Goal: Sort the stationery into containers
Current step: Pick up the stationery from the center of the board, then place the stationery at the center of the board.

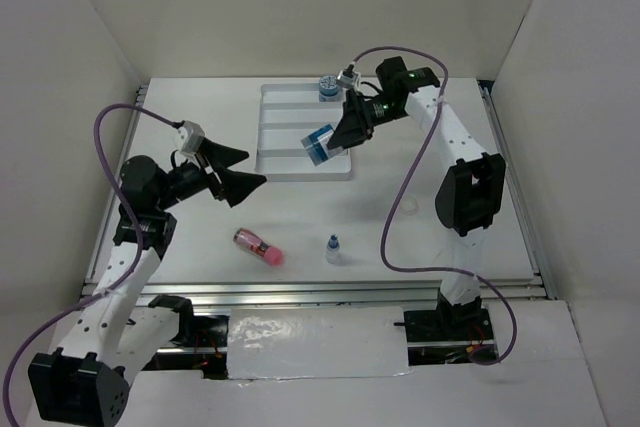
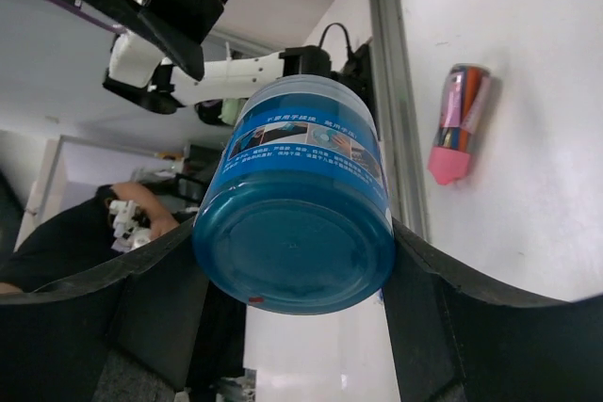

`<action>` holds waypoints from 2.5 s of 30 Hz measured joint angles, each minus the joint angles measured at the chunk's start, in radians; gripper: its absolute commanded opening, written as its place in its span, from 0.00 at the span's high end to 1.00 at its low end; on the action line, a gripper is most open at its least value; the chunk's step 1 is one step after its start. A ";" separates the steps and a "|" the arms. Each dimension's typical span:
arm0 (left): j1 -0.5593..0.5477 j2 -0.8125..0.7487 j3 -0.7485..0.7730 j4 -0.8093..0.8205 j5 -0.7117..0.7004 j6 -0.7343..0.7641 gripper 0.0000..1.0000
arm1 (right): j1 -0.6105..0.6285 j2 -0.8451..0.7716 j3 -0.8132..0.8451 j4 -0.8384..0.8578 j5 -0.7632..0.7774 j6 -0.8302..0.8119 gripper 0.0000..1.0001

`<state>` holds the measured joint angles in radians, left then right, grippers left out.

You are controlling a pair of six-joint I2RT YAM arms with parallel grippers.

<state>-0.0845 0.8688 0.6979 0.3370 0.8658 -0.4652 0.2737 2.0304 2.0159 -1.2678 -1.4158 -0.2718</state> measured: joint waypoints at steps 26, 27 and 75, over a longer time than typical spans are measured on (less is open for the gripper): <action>-0.270 -0.017 0.007 -0.101 -0.355 0.340 0.01 | 0.207 -0.146 -0.186 0.775 -0.025 0.718 0.91; -0.271 -0.012 0.010 -0.105 -0.359 0.343 0.01 | 0.209 -0.153 -0.198 0.796 -0.026 0.734 0.91; -0.276 0.007 0.129 -0.140 -0.264 0.386 0.01 | 0.254 -0.208 -0.496 1.883 -0.068 1.578 0.93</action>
<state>-0.3603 0.8761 0.8268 0.1970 0.6018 -0.0788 0.5278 1.8225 1.5196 0.6147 -1.4834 1.3060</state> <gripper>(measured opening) 0.983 0.727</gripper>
